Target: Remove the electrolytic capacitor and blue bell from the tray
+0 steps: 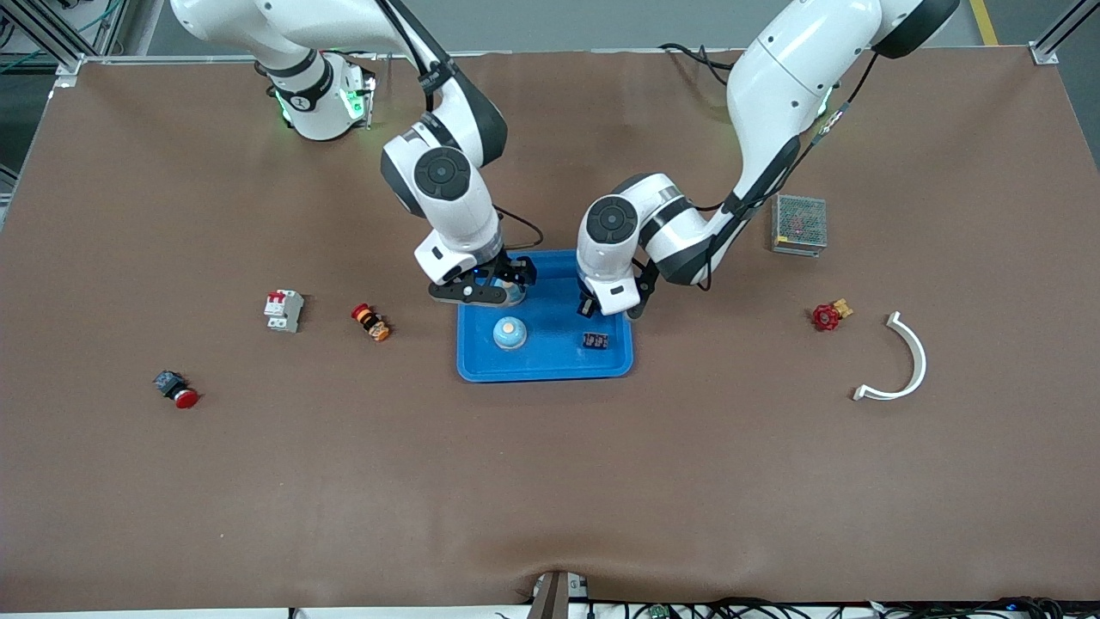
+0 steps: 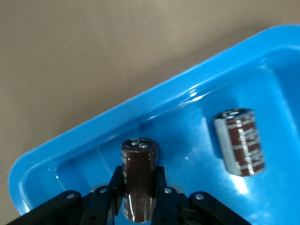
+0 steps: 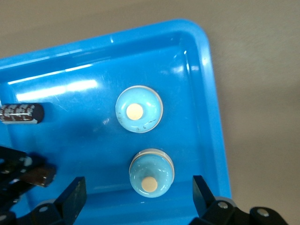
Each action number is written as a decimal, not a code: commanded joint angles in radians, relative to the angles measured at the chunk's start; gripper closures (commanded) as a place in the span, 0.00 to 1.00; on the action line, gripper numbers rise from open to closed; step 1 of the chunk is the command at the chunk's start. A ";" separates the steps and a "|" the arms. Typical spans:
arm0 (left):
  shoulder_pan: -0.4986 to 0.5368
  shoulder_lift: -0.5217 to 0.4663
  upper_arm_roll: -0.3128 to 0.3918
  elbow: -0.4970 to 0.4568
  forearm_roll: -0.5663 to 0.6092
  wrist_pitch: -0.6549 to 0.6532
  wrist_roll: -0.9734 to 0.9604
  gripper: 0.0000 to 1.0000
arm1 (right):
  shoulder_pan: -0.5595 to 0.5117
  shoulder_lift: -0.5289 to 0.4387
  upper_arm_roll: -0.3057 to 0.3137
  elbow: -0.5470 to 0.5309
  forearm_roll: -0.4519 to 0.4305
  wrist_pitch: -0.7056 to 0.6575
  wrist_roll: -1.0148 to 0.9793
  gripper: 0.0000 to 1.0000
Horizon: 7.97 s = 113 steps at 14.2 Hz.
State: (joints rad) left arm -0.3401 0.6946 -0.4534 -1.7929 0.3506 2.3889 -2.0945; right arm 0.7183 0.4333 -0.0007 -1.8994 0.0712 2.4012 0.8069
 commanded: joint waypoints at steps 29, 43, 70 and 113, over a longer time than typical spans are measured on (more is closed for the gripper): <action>0.487 -0.396 -0.010 -0.243 -0.159 -0.465 0.889 1.00 | 0.069 0.174 -0.016 0.002 -0.045 0.119 0.012 0.00; 0.592 -0.374 -0.007 -0.520 -0.179 -0.019 0.903 1.00 | 0.061 0.162 -0.016 0.011 -0.041 0.104 0.014 0.45; 0.555 -0.320 -0.005 -0.178 -0.159 -0.421 0.812 0.00 | -0.551 -0.150 -0.021 0.105 -0.042 -0.479 -1.093 0.44; -0.056 0.092 0.133 0.218 -0.233 -0.022 -0.082 1.00 | -0.927 0.087 -0.015 -0.087 -0.022 0.052 -1.769 0.44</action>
State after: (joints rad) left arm -0.3790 0.7961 -0.3345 -1.5878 0.0953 2.3716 -2.1636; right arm -0.1852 0.5283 -0.0357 -1.9729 0.0396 2.4411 -0.9466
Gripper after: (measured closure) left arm 0.661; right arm 0.344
